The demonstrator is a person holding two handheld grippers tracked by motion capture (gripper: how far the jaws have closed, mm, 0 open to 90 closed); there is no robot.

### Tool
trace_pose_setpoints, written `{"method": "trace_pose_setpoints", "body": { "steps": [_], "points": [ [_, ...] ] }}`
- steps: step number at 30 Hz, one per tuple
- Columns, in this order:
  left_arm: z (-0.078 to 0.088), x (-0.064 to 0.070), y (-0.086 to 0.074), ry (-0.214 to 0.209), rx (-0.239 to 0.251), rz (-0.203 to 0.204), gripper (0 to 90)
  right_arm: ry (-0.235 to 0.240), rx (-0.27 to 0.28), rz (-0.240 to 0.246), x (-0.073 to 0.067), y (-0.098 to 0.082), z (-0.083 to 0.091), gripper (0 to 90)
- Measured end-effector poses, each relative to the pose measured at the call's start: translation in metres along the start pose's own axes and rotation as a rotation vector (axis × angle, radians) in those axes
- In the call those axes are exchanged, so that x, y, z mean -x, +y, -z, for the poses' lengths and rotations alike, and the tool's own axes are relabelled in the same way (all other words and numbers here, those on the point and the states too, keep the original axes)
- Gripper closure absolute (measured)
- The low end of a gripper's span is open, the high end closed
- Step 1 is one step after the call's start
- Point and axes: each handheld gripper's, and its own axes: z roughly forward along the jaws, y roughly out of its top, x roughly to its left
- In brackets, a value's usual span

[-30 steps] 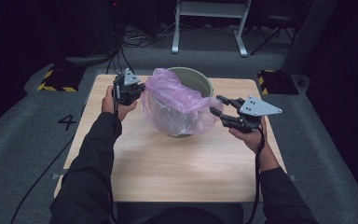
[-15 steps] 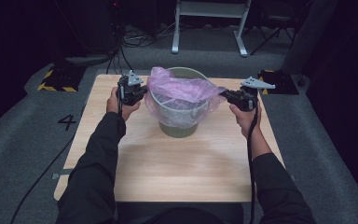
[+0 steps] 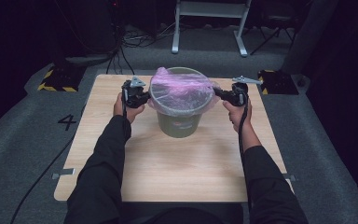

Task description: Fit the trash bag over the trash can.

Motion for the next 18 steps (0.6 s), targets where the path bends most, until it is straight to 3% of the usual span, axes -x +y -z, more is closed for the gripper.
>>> {"method": "trace_pose_setpoints", "body": {
  "steps": [6, 13, 16, 17, 18],
  "points": [
    [0.008, 0.004, -0.009, -0.036, 0.012, 0.0, 90.0, 0.099, -0.009, -0.024, -0.002, -0.008, 0.001, 90.0],
    [0.027, 0.017, -0.018, -0.061, 0.016, -0.065, 90.0, 0.157, -0.01, 0.006, -0.012, -0.018, 0.015, 90.0],
    [0.036, 0.02, -0.023, -0.059, 0.027, -0.071, 89.9, 0.174, -0.005, 0.009, -0.013, -0.024, 0.023, 90.0],
    [0.038, 0.02, -0.024, -0.055, 0.025, -0.07, 87.7, 0.181, -0.005, 0.008, -0.013, -0.026, 0.026, 90.0],
    [0.04, 0.019, -0.025, -0.037, 0.022, -0.065, 78.4, 0.181, -0.003, 0.017, -0.012, -0.027, 0.028, 90.0]
  ]
}}
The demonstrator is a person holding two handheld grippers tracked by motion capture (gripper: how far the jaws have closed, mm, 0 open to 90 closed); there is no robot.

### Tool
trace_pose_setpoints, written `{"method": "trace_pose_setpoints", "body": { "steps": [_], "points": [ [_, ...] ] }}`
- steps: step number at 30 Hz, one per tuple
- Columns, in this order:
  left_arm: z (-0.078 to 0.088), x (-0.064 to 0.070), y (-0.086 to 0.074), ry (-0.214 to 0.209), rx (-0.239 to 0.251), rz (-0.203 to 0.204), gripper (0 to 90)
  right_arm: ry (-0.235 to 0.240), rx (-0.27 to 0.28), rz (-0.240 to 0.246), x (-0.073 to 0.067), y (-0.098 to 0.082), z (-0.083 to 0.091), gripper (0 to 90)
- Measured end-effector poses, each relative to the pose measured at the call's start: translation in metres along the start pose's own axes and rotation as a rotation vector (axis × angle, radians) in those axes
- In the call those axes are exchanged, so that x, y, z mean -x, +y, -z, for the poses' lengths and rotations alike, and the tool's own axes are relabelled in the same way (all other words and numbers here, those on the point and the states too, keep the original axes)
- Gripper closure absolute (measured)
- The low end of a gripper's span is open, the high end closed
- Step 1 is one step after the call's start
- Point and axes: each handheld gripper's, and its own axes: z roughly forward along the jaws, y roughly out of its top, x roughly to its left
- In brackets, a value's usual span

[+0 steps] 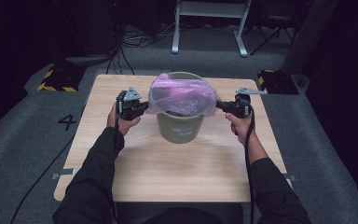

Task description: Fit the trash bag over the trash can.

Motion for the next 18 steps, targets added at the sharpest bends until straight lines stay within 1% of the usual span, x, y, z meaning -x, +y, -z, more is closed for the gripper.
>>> {"method": "trace_pose_setpoints", "body": {
  "steps": [1, 2, 3, 4, 5, 6, 7, 8, 10, 11, 12, 13, 15, 17, 18],
  "points": [
    [0.003, -0.001, 0.0, 0.023, 0.001, 0.01, 69.9, -0.003, 0.004, 0.012, 0.0, 0.0, 0.003, 90.0],
    [0.008, -0.002, -0.001, 0.02, 0.01, 0.025, 60.7, -0.016, 0.006, 0.019, 0.0, 0.0, 0.005, 90.0],
    [0.011, -0.002, -0.002, 0.01, 0.025, 0.028, 58.3, -0.027, 0.011, 0.019, 0.001, 0.001, 0.008, 90.0],
    [0.017, -0.003, -0.002, 0.005, 0.045, 0.026, 53.7, -0.033, 0.015, 0.02, 0.001, 0.001, 0.009, 90.0],
    [0.022, -0.004, -0.002, 0.013, 0.059, 0.027, 48.2, -0.041, 0.021, 0.025, 0.001, 0.003, 0.012, 90.0],
    [0.028, -0.006, -0.003, 0.02, 0.071, 0.038, 43.1, -0.051, 0.022, 0.033, 0.002, 0.004, 0.014, 90.0],
    [0.032, -0.008, -0.004, 0.025, 0.074, 0.043, 35.1, -0.059, 0.028, 0.041, 0.002, 0.006, 0.016, 89.6],
    [0.037, -0.012, -0.005, 0.022, 0.083, 0.05, 30.8, -0.064, 0.034, 0.043, 0.002, 0.007, 0.017, 89.0],
    [0.046, -0.016, -0.008, 0.017, 0.098, 0.053, 28.0, -0.088, 0.044, 0.055, 0.003, 0.008, 0.02, 85.6],
    [0.048, -0.016, -0.009, 0.02, 0.104, 0.056, 26.4, -0.1, 0.045, 0.062, 0.004, 0.009, 0.021, 79.0],
    [0.054, -0.014, -0.009, 0.02, 0.111, 0.05, 26.1, -0.111, 0.05, 0.069, 0.004, 0.01, 0.022, 75.0],
    [0.057, -0.012, -0.009, 0.018, 0.113, 0.035, 25.4, -0.127, 0.053, 0.08, 0.003, 0.012, 0.023, 69.6],
    [0.064, -0.002, -0.007, 0.011, 0.11, -0.018, 23.5, -0.133, 0.051, 0.097, 0.003, 0.014, 0.025, 58.8],
    [0.072, 0.009, -0.006, -0.02, 0.134, -0.037, 21.9, -0.167, 0.04, 0.129, 0.001, 0.017, 0.028, 49.3],
    [0.076, 0.014, -0.006, -0.022, 0.146, -0.053, 21.5, -0.176, 0.035, 0.147, 0.0, 0.018, 0.03, 44.3]
  ]
}}
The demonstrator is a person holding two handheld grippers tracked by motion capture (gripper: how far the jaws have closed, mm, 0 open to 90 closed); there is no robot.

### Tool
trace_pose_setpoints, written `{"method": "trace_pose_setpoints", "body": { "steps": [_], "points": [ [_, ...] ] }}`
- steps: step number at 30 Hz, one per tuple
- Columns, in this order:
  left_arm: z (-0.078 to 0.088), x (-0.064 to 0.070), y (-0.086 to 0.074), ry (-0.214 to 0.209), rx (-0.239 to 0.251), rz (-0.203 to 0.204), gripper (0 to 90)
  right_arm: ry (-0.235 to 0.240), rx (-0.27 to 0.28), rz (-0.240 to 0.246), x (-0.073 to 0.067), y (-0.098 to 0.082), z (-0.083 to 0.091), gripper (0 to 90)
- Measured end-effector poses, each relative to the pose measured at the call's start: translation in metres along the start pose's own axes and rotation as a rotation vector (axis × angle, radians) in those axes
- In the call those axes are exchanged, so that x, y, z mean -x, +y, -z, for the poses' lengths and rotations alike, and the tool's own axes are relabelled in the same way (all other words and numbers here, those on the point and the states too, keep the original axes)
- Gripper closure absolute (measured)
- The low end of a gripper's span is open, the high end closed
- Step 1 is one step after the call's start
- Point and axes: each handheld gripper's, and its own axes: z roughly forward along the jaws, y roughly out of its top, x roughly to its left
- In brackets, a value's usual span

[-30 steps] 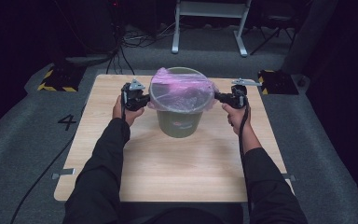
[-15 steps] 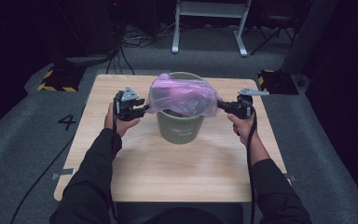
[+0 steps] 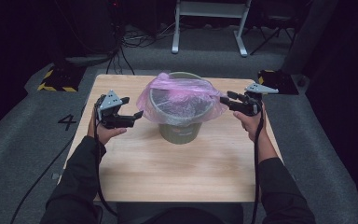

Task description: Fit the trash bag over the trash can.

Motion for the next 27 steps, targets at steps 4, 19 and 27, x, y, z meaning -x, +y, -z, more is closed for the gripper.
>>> {"method": "trace_pose_setpoints", "body": {
  "steps": [4, 19, 27],
  "points": [
    [0.01, 0.025, 0.007, -0.052, 0.048, -0.06, 21.3, 0.013, -0.028, 0.081, -0.004, 0.006, 0.008, 32.0],
    [-0.019, 0.07, 0.009, -0.051, -0.011, -0.164, 38.0, 0.081, 0.009, 0.193, -0.021, 0.022, 0.025, 22.4],
    [-0.03, 0.067, 0.005, -0.034, -0.048, -0.164, 63.9, 0.082, 0.03, 0.221, -0.031, 0.041, 0.024, 20.5]
  ]
}}
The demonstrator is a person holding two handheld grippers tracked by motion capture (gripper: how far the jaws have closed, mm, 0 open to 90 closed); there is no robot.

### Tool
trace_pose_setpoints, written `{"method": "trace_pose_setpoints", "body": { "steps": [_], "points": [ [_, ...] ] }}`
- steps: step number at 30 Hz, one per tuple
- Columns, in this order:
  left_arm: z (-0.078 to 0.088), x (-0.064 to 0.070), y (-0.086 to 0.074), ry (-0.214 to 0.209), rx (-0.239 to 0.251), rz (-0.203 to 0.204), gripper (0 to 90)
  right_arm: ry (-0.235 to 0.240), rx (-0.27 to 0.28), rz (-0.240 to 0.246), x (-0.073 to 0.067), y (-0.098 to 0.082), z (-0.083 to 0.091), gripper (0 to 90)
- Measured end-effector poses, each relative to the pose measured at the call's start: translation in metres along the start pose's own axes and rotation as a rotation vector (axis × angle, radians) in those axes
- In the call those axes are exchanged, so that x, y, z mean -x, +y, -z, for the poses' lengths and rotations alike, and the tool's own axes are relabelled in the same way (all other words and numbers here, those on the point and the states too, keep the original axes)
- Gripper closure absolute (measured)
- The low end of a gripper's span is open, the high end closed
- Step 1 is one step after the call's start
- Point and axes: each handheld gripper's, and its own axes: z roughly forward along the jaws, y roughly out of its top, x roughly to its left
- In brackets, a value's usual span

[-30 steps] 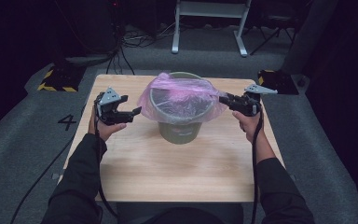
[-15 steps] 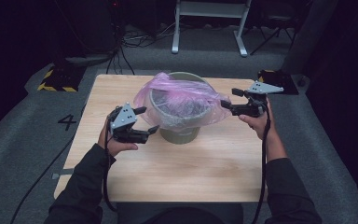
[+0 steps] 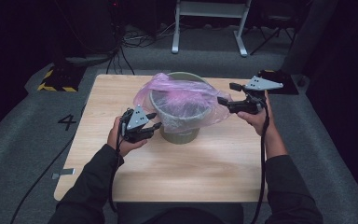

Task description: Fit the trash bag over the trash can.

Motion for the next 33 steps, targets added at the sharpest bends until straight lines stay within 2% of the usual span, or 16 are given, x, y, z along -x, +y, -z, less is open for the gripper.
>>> {"method": "trace_pose_setpoints", "body": {
  "steps": [2, 4, 5, 6, 10, 12, 14, 19, 20, 25, 29, 33],
  "points": [
    [-0.002, -0.001, 0.0, -0.01, -0.004, -0.008, 68.5, 0.002, 0.0, 0.018, -0.002, 0.007, -0.004, 24.5],
    [-0.005, -0.002, 0.0, -0.015, -0.011, -0.014, 73.1, 0.025, -0.009, 0.033, -0.003, 0.014, -0.01, 35.8],
    [-0.007, -0.002, 0.0, -0.024, -0.009, -0.015, 77.0, 0.033, -0.021, 0.045, -0.004, 0.016, -0.014, 38.6],
    [-0.008, -0.002, -0.001, -0.032, -0.01, -0.011, 80.6, 0.038, -0.035, 0.054, -0.004, 0.018, -0.018, 47.0],
    [-0.012, -0.004, -0.001, -0.045, -0.007, -0.014, 89.8, 0.04, -0.091, 0.06, -0.002, 0.022, -0.03, 69.7],
    [-0.013, -0.005, -0.002, -0.047, -0.006, -0.006, 89.9, 0.024, -0.122, 0.071, -0.001, 0.023, -0.037, 81.9],
    [-0.014, -0.005, -0.002, -0.068, -0.003, -0.005, 90.0, 0.042, -0.109, 0.054, 0.002, 0.023, -0.04, 89.9],
    [-0.017, -0.004, -0.003, -0.087, -0.002, -0.011, 90.0, -0.006, -0.122, 0.024, 0.012, 0.027, -0.046, 90.0],
    [-0.017, -0.004, -0.003, -0.087, -0.002, -0.01, 90.0, -0.012, -0.107, 0.0, 0.016, 0.028, -0.047, 90.0],
    [-0.019, -0.005, -0.005, -0.096, -0.004, -0.008, 90.0, -0.032, -0.099, -0.07, 0.032, 0.031, -0.054, 90.0],
    [-0.02, -0.006, -0.007, -0.103, -0.006, 0.001, 90.0, -0.077, -0.137, -0.124, 0.045, 0.03, -0.065, 90.0],
    [-0.023, -0.007, -0.011, -0.117, -0.007, 0.02, 90.0, -0.116, -0.201, -0.163, 0.057, 0.027, -0.082, 90.0]
  ]
}}
